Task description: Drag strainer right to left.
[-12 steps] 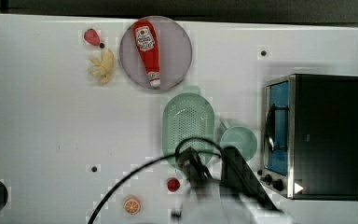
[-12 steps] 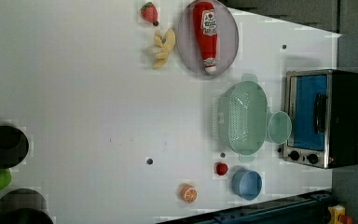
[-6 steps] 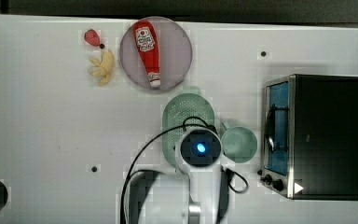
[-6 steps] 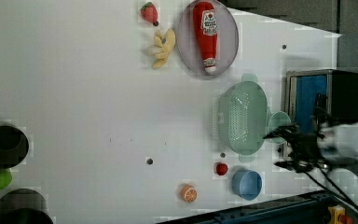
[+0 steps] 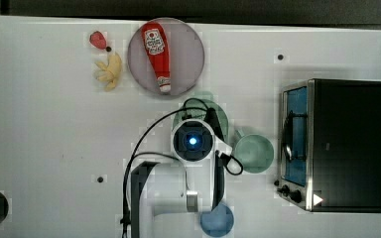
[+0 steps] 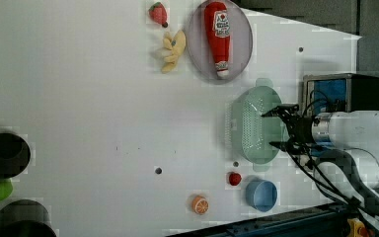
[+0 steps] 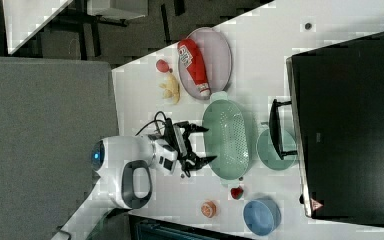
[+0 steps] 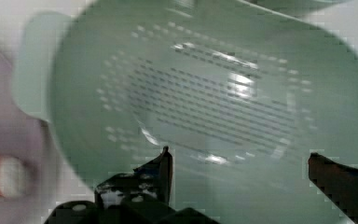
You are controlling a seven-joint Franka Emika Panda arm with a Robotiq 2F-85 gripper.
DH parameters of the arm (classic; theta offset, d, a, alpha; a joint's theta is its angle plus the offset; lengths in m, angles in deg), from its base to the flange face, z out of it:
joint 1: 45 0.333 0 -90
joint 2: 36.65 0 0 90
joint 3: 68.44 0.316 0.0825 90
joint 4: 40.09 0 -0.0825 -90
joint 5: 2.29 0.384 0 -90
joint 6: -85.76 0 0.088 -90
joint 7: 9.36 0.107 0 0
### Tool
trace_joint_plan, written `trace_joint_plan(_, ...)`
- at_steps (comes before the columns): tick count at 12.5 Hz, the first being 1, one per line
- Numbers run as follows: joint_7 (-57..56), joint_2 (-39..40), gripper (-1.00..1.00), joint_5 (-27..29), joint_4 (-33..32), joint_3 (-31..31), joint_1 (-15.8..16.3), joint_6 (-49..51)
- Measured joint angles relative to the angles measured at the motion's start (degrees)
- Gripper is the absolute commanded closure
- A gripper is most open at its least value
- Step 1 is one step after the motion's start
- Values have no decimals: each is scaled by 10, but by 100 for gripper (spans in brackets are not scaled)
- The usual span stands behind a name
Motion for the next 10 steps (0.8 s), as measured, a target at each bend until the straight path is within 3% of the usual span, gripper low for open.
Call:
trace_joint_plan(5,111,134,-100,9,10,9,3,-105)
trace_joint_plan(10,124,169,-100,-12,-12,6,17,-150)
